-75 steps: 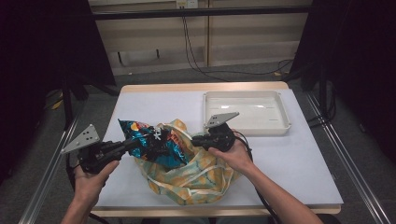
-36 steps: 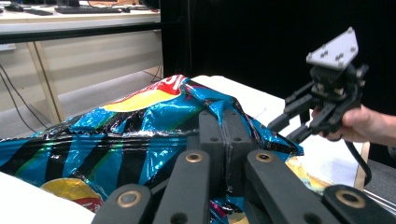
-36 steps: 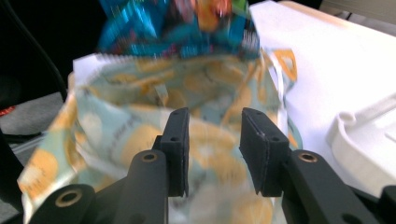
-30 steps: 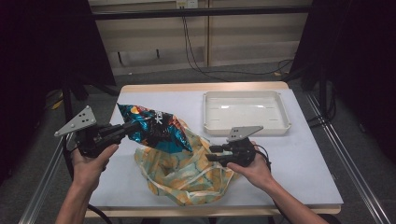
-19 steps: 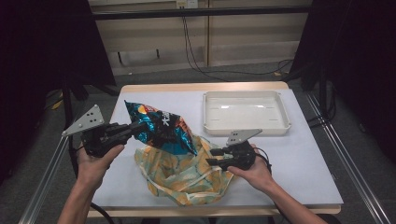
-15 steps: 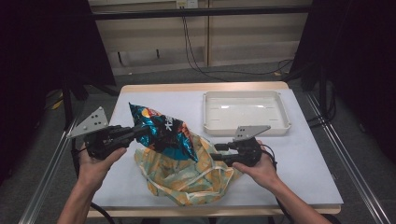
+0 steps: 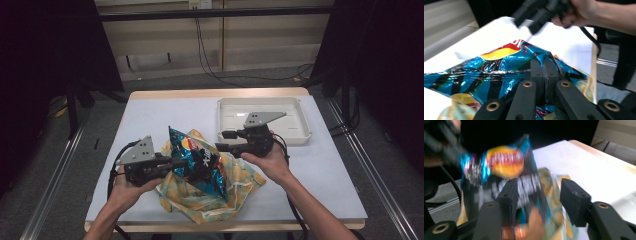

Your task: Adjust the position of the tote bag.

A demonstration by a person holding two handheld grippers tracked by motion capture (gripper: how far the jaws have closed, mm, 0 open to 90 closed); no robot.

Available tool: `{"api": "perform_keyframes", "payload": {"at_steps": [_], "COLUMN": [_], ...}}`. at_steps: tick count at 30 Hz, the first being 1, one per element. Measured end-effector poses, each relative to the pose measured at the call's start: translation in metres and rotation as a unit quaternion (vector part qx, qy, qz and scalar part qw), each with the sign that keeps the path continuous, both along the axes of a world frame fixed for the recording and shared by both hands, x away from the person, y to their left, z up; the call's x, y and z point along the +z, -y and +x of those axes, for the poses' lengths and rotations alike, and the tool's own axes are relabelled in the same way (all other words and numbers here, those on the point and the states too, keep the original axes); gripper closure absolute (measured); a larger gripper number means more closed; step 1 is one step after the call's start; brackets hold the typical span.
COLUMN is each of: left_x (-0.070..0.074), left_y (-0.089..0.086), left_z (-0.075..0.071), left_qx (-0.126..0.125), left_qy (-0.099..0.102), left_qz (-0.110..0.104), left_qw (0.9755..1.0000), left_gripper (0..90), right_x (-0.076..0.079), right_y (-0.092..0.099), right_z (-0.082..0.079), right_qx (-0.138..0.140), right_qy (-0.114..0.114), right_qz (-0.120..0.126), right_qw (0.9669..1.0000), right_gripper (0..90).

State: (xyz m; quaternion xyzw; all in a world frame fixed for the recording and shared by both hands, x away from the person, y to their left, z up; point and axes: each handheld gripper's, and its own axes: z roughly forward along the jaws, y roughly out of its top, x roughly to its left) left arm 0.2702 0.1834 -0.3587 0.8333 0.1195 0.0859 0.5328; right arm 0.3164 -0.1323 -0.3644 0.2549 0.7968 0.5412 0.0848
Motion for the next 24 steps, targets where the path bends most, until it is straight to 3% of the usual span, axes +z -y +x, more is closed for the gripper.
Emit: {"api": "perform_keyframes", "payload": {"at_steps": [6, 7, 9, 12, 15, 16, 19, 24], "left_x": [-0.005, -0.007, -0.007, -0.009, -0.010, -0.010, -0.009, -0.010], "left_y": [0.003, 0.003, 0.003, 0.004, 0.005, 0.006, 0.007, 0.010], "left_z": [-0.004, -0.006, -0.007, -0.008, -0.009, -0.010, -0.011, -0.011], "left_qx": [-0.017, -0.020, -0.022, -0.031, -0.032, -0.037, -0.037, -0.045], "left_qy": [-0.007, -0.007, -0.007, -0.011, -0.014, -0.012, -0.010, -0.011], "left_qz": [0.006, 0.007, 0.007, 0.009, 0.007, 0.011, 0.016, 0.016], "left_qw": [0.9998, 0.9997, 0.9997, 0.9994, 0.9994, 0.9992, 0.9991, 0.9988], "left_gripper": [89.4, 89.4, 89.4, 89.4, 89.4, 89.4, 89.4, 89.4], "right_x": [0.006, 0.010, 0.012, 0.016, 0.016, 0.015, 0.014, 0.006], "right_y": [-0.028, -0.039, -0.044, -0.068, -0.080, -0.089, -0.097, -0.113], "right_z": [0.015, 0.022, 0.026, 0.037, 0.043, 0.048, 0.053, 0.066], "right_qx": [0.023, 0.038, 0.041, 0.064, 0.078, 0.086, 0.084, 0.103], "right_qy": [-0.004, -0.015, -0.020, -0.031, -0.038, -0.049, -0.052, -0.084], "right_qz": [0.003, 0.008, 0.012, 0.003, -0.001, -0.002, -0.010, -0.025], "right_qw": [0.9997, 0.9991, 0.9989, 0.9975, 0.9962, 0.9951, 0.9950, 0.9908], "right_gripper": [44.1, 41.4, 41.2, 39.0, 37.1, 35.7, 34.8, 33.4]}}
